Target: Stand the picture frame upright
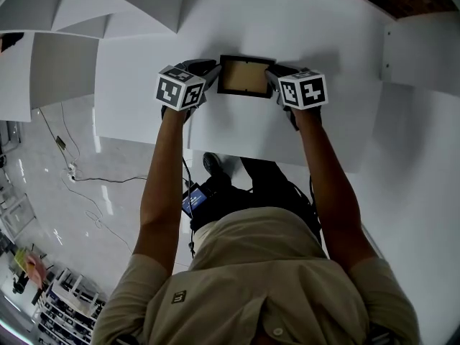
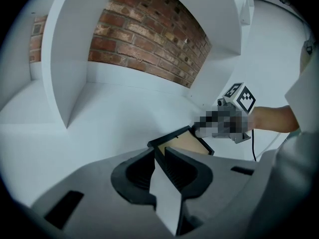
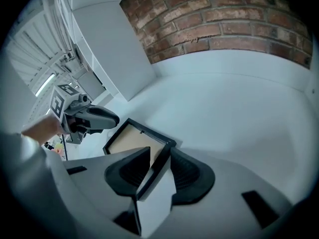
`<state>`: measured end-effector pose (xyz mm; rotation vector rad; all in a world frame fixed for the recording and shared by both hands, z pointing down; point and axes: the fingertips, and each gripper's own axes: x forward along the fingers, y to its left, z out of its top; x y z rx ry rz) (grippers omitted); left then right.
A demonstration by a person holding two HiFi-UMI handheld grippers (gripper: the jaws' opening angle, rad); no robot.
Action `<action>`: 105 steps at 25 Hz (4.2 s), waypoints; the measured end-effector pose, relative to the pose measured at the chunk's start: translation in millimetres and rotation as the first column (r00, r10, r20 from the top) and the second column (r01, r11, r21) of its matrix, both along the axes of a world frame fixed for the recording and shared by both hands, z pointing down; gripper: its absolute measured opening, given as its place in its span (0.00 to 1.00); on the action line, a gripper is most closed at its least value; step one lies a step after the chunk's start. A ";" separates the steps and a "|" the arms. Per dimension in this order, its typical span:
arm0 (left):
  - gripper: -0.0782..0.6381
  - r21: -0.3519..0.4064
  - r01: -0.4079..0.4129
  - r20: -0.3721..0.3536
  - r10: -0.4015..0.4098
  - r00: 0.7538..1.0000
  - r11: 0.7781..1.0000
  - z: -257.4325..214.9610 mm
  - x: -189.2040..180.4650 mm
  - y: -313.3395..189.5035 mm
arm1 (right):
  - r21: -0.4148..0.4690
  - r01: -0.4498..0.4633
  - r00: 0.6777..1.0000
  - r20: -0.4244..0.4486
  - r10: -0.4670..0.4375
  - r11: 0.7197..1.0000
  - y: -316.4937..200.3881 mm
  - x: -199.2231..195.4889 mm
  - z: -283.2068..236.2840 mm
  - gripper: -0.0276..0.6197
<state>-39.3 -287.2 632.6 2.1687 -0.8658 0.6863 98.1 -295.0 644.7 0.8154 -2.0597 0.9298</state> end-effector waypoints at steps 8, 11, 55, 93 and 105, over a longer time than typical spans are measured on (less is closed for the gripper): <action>0.17 -0.014 -0.012 -0.016 0.012 1.000 1.000 10.3 9.4 -3.9 | -0.009 -0.037 0.999 -0.012 0.037 0.999 -3.9 3.8 6.6 0.18; 0.17 -0.010 -0.022 -0.019 0.022 1.000 1.000 10.6 12.4 -2.8 | 0.014 -0.071 0.997 -0.003 0.071 0.997 -8.3 7.2 4.9 0.14; 0.26 0.229 -0.448 -0.238 0.496 0.835 0.864 -46.1 42.7 71.3 | 0.557 0.384 0.914 -0.119 -0.387 0.736 46.4 -79.4 -109.4 0.11; 0.26 0.249 -0.439 -0.242 0.494 0.835 0.863 -45.8 56.2 92.1 | 0.161 -0.007 0.899 0.434 -0.064 0.987 70.4 -3.0 -77.0 0.16; 0.26 0.325 -0.423 -0.127 0.482 0.867 0.846 -65.6 60.6 81.4 | 0.372 0.137 0.917 0.304 -0.260 0.918 67.5 -5.3 -105.6 0.16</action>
